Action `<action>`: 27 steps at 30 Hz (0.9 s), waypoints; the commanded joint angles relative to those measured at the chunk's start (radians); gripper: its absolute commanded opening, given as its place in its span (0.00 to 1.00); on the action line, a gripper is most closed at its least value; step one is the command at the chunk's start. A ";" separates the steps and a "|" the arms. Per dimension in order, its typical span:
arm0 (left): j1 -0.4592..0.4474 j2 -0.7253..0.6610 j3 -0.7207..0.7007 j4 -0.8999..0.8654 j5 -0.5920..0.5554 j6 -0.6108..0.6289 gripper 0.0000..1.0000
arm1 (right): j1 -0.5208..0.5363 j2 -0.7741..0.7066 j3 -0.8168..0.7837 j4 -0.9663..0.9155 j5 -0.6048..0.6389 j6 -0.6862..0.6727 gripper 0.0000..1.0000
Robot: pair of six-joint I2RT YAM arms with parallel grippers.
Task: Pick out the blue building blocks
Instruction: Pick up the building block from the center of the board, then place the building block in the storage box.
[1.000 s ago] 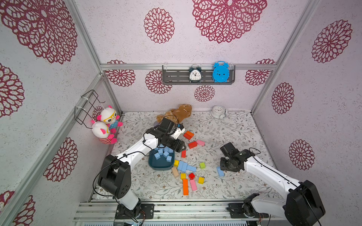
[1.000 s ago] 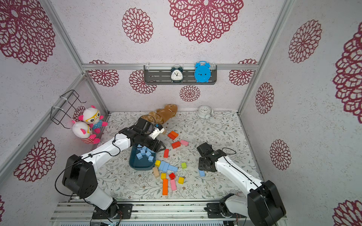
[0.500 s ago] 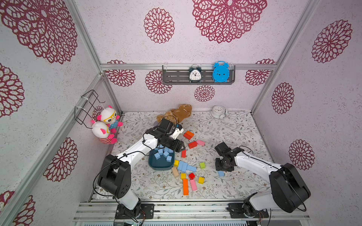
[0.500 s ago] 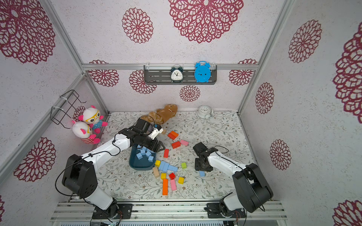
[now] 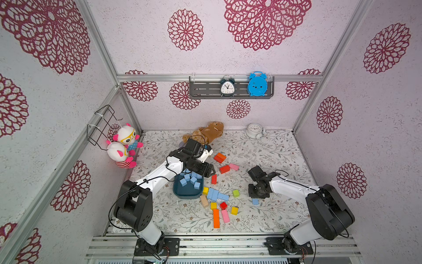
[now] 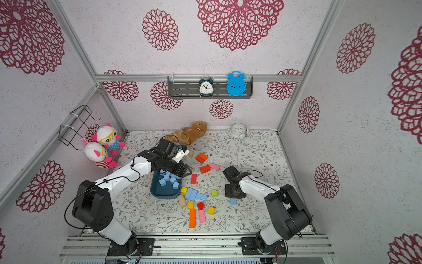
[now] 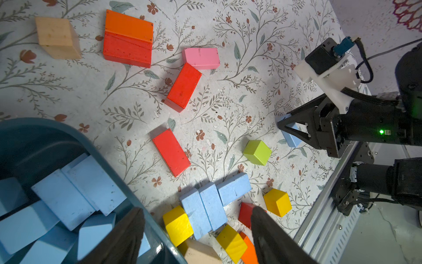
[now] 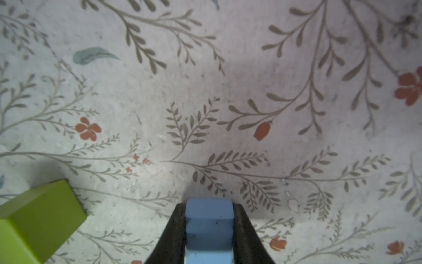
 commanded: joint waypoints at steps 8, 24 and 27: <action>0.033 -0.145 -0.122 0.391 0.228 -0.132 0.77 | 0.052 -0.257 -0.162 0.847 -0.177 0.116 0.17; 0.040 -0.261 -0.493 1.166 0.475 -0.469 0.78 | 0.076 -0.006 -0.084 1.646 -0.597 0.188 0.16; 0.043 -0.285 -0.521 1.160 0.462 -0.442 0.78 | 0.075 0.002 -0.081 1.665 -0.625 0.173 0.16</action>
